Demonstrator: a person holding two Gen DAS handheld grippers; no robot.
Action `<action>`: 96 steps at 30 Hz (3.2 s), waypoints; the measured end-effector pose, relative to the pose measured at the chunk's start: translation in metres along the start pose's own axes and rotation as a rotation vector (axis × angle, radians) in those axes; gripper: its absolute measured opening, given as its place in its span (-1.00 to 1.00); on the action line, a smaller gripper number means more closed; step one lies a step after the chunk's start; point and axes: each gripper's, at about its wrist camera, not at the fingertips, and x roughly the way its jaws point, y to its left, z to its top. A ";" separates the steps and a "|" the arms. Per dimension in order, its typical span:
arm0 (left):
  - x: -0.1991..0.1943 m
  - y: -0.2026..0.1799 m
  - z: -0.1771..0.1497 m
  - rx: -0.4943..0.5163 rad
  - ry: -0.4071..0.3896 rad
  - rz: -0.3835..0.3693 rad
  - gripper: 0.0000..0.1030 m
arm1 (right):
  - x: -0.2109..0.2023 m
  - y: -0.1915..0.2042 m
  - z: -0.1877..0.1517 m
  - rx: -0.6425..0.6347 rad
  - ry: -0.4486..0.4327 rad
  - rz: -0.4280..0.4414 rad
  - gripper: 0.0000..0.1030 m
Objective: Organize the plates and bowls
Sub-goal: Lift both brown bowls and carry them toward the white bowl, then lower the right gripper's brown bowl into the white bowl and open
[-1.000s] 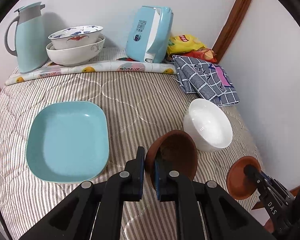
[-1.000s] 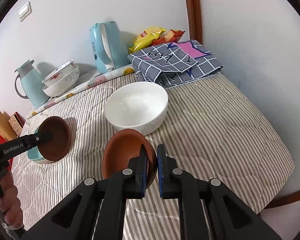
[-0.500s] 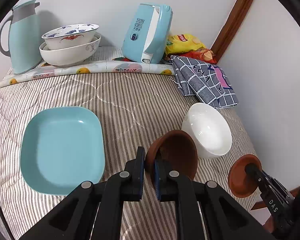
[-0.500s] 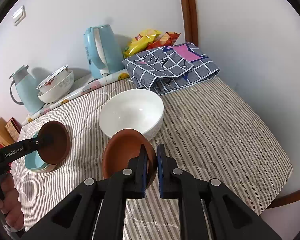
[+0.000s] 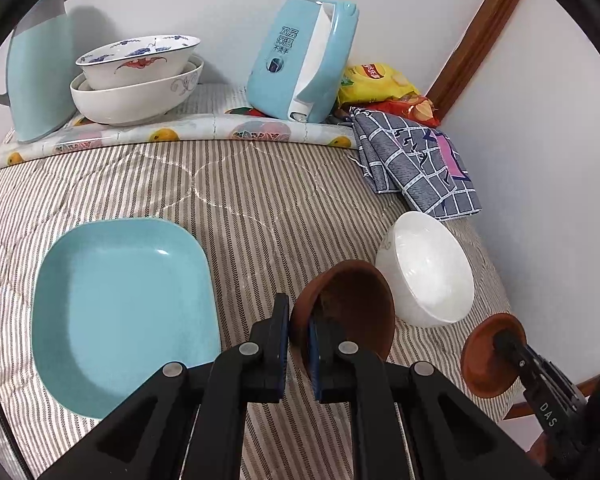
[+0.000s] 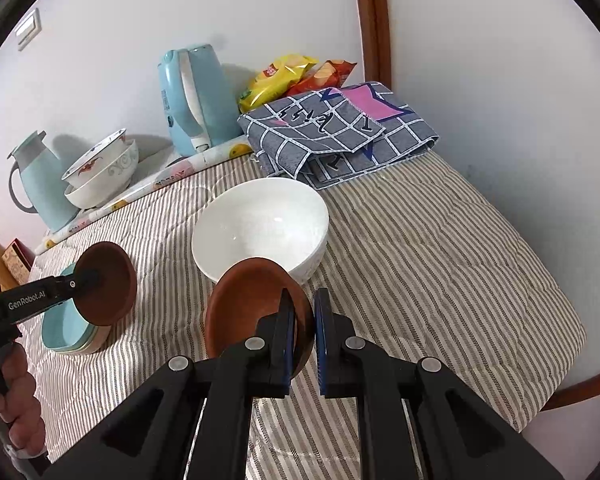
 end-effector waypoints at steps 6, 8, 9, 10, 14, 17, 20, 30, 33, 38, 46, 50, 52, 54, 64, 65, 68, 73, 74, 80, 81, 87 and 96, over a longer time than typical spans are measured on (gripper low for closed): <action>-0.001 -0.005 0.005 0.015 -0.008 -0.012 -0.83 | -0.004 0.002 0.009 0.002 -0.025 0.006 -0.82; -0.001 -0.005 0.006 0.012 -0.008 -0.012 -0.83 | -0.004 0.002 0.011 0.003 -0.027 0.005 -0.82; -0.001 -0.005 0.006 0.011 -0.010 -0.010 -0.83 | -0.004 0.002 0.011 0.003 -0.026 0.008 -0.82; -0.001 -0.005 0.006 0.011 -0.011 -0.009 -0.83 | -0.004 0.001 0.012 0.002 -0.027 0.011 -0.82; -0.002 -0.008 0.002 0.008 -0.014 -0.006 -0.83 | -0.006 0.000 0.010 0.005 -0.034 0.022 -0.82; -0.001 -0.009 -0.001 0.005 -0.006 -0.006 -0.83 | -0.007 -0.004 0.008 0.017 -0.030 0.029 -0.82; 0.000 -0.012 -0.003 0.007 0.003 -0.004 -0.83 | -0.008 -0.007 0.006 0.020 -0.030 0.029 -0.82; 0.000 -0.023 -0.003 0.034 0.008 -0.022 -0.83 | -0.013 -0.020 0.008 0.054 -0.044 0.007 -0.82; -0.001 -0.022 -0.002 0.029 0.007 -0.019 -0.83 | -0.013 -0.021 0.007 0.054 -0.041 0.009 -0.82; -0.001 -0.021 -0.001 0.026 0.010 -0.016 -0.83 | -0.010 -0.022 0.005 0.058 -0.032 0.016 -0.82; -0.001 -0.026 -0.001 0.037 0.004 -0.004 -0.83 | -0.013 -0.025 0.010 0.056 -0.047 0.024 -0.82; -0.002 -0.030 -0.001 0.039 0.000 0.012 -0.83 | -0.015 -0.025 0.014 0.050 -0.054 0.031 -0.82; -0.004 -0.031 0.000 0.037 -0.006 0.018 -0.83 | -0.017 -0.026 0.018 0.045 -0.062 0.036 -0.82; -0.006 -0.033 0.003 0.034 -0.014 0.019 -0.83 | -0.021 -0.026 0.022 0.034 -0.069 0.041 -0.82; -0.009 -0.040 0.021 0.037 -0.034 0.057 -0.83 | -0.019 -0.021 0.044 0.001 -0.083 0.063 -0.82; -0.009 -0.039 0.022 0.035 -0.036 0.062 -0.83 | -0.017 -0.020 0.046 -0.001 -0.081 0.067 -0.82; -0.008 -0.035 0.025 0.034 -0.041 0.080 -0.82 | -0.006 -0.014 0.051 -0.015 -0.066 0.075 -0.82; 0.001 -0.023 0.027 0.006 -0.029 0.095 -0.83 | 0.018 -0.003 0.054 -0.050 -0.029 0.067 -0.81; 0.003 -0.022 0.028 0.001 -0.027 0.098 -0.83 | 0.024 0.000 0.055 -0.057 -0.020 0.067 -0.81; 0.016 -0.014 0.032 -0.010 -0.011 0.106 -0.82 | 0.055 0.011 0.056 -0.080 0.036 0.078 -0.81; 0.018 -0.012 0.034 -0.014 -0.009 0.109 -0.82 | 0.059 0.013 0.057 -0.083 0.042 0.080 -0.81; 0.023 -0.003 0.040 -0.026 -0.010 0.118 -0.82 | 0.081 0.022 0.062 -0.113 0.083 0.074 -0.81; 0.028 0.003 0.045 -0.045 -0.015 0.108 -0.83 | 0.105 0.030 0.067 -0.158 0.127 0.058 -0.81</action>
